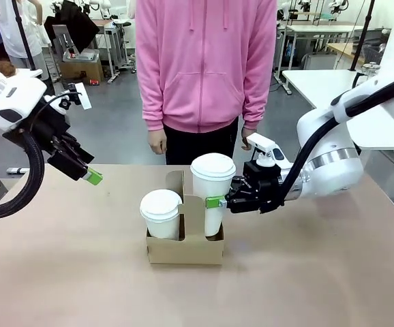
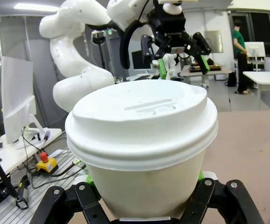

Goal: Pour a drink into a cup and package it in a carrier.
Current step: Insert the held 600 ml Paper Cup into the Cup Carrier.

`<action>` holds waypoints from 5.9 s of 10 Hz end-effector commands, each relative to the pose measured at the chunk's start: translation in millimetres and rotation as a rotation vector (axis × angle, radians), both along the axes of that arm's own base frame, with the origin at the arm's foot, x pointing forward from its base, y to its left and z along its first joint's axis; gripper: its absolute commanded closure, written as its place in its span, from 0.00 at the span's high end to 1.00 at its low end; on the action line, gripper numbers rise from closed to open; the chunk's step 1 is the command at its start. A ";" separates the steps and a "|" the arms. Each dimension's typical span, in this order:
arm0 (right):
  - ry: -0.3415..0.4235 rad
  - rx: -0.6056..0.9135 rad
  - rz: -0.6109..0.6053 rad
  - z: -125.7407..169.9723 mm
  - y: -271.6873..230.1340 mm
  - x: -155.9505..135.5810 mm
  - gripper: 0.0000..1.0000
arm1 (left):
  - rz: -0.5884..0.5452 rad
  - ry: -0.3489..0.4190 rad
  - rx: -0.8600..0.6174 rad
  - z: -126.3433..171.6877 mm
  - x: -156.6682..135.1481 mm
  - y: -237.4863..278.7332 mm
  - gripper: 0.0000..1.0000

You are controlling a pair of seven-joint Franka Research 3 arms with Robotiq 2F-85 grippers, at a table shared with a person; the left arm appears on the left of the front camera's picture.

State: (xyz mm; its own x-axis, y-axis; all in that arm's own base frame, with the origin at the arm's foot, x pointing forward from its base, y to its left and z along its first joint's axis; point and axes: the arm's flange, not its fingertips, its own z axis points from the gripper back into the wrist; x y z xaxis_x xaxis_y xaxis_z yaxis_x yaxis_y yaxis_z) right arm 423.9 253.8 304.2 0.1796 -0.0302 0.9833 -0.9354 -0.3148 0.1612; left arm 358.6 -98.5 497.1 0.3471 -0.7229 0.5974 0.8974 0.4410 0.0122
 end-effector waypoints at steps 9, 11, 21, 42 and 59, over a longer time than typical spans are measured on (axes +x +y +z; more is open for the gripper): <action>-0.027 -0.032 0.129 -45.6 6.4 22.7 0.80 | -0.002 0.005 -0.018 1.0 -0.4 0.9 1.00; -0.031 -0.043 0.151 -57.9 5.4 26.3 0.80 | -0.002 0.005 -0.018 1.0 -0.4 0.9 1.00; -0.190 -0.067 0.101 -52.3 -27.2 25.4 1.00 | -0.002 0.005 -0.018 1.0 -0.4 0.9 1.00; 0.137 -0.608 -0.648 67.7 -308.2 -20.1 1.00 | -0.002 0.005 -0.018 1.0 -0.4 0.9 1.00; 0.137 -0.608 -0.648 67.7 -308.2 -20.1 1.00 | -0.002 0.005 -0.018 1.0 -0.4 0.9 1.00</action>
